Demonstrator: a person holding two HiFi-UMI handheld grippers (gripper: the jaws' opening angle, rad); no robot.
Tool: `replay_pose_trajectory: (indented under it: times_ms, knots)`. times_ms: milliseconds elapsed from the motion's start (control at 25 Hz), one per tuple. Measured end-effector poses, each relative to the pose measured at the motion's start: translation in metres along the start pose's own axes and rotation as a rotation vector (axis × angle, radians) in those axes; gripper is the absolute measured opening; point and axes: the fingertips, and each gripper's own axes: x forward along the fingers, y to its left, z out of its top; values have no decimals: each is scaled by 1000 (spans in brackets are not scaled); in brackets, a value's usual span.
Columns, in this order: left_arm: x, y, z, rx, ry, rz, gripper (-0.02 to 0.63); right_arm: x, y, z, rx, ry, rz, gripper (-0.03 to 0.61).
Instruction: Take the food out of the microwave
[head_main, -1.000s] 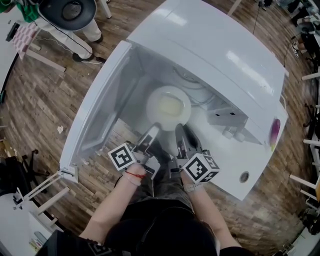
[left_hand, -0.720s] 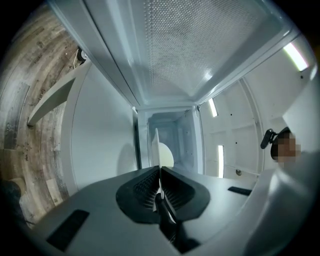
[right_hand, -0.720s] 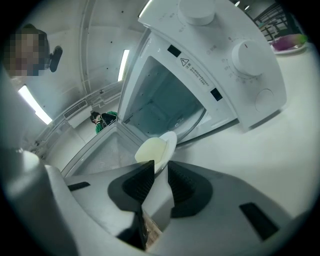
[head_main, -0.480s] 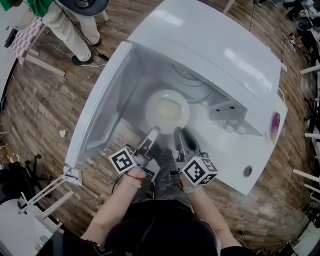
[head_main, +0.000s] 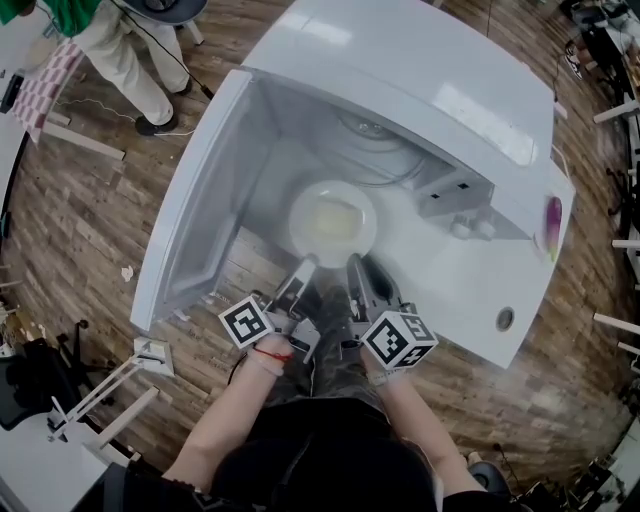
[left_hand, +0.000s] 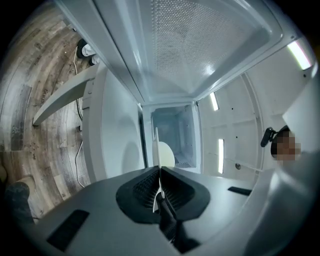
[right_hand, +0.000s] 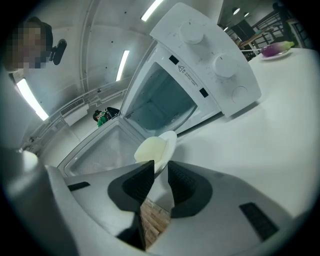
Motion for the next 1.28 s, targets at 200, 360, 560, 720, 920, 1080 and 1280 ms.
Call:
replay_pose_trajectory:
  times_ms: [200, 360, 560, 720, 920, 1080, 1280]
  knots:
    - [-7, 8, -9, -7, 25, 5, 18, -9, -6, -11, 3, -5, -28, 98]
    - [-11, 15, -15, -10, 45, 17, 18, -14, -11, -19, 9, -6, -45, 98]
    - [-16, 24, -20, -11, 71, 30, 18, -19, -16, -28, 14, -2, -65, 99]
    - [-19, 30, -23, -18, 81, 38, 18, -21, -20, -36, 24, -1, -79, 100]
    - [-21, 39, -28, -19, 93, 48, 18, -22, -28, -42, 34, 1, -96, 98]
    - [-22, 43, -29, -16, 104, 53, 18, -23, -31, -46, 43, 2, -105, 99]
    - [-25, 47, -30, -11, 113, 51, 18, -24, -32, -51, 45, 5, -114, 99]
